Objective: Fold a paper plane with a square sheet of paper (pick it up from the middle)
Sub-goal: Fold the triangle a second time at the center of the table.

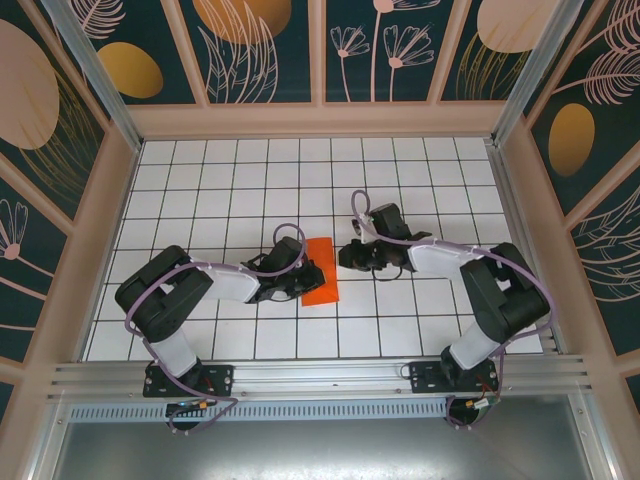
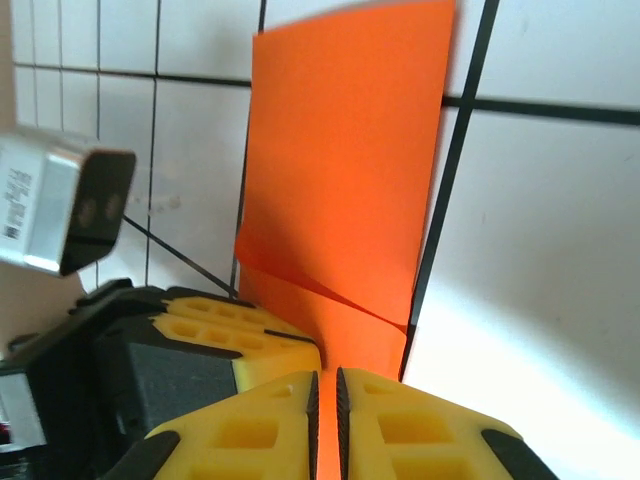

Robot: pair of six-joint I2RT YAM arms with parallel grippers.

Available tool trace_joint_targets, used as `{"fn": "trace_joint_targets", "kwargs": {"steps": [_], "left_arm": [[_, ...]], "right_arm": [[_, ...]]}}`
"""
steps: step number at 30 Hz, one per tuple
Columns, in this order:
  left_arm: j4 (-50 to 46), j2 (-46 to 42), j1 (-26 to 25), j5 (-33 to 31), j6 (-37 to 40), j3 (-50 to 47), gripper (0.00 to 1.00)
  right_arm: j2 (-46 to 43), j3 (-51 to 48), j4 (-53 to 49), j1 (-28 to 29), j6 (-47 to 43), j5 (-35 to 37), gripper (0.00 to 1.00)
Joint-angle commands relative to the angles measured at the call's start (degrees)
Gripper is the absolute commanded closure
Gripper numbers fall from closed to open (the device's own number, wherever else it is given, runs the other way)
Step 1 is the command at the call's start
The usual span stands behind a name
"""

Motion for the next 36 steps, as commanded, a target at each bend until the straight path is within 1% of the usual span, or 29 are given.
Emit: {"fn": "trace_joint_targets", "kwargs": {"steps": [1, 9, 16, 21, 25, 30, 33, 36], "left_arm": [[-2.86, 0.58, 0.33, -1.39, -0.83, -1.79, 0.88], [-1.71, -0.49, 0.32, -1.34, -1.29, -2.27, 0.87], [-0.54, -5.0, 0.29, -0.55, -0.97, -2.14, 0.81], [-0.72, -5.76, 0.27, -0.77, -1.13, -2.32, 0.81], [-0.64, -5.69, 0.29, -0.81, -1.19, -2.32, 0.81], [-0.68, -5.51, 0.28, -0.78, -1.1, -2.32, 0.81], [-0.69, -5.12, 0.28, -0.77, -1.02, -2.22, 0.82], [-0.59, -4.64, 0.3, -0.55, -0.93, -2.14, 0.82]], "right_arm": [[-0.38, -1.4, 0.3, -0.18, 1.05, 0.09, 0.83], [3.6, 0.16, 0.7, 0.08, 1.24, -0.44, 0.8], [6.15, 1.43, 2.06, 0.6, 0.61, -3.7, 0.75], [5.29, 0.89, 4.39, 0.62, 1.13, -6.53, 0.71], [4.12, 0.05, 4.85, 0.61, 1.49, -5.93, 0.69], [0.89, -2.55, 7.27, 0.18, 2.75, -4.44, 0.69], [-1.62, -4.45, 10.14, -0.27, 3.67, -5.43, 0.67], [-1.9, -4.77, 10.85, -0.27, 3.78, -6.56, 0.63]]}}
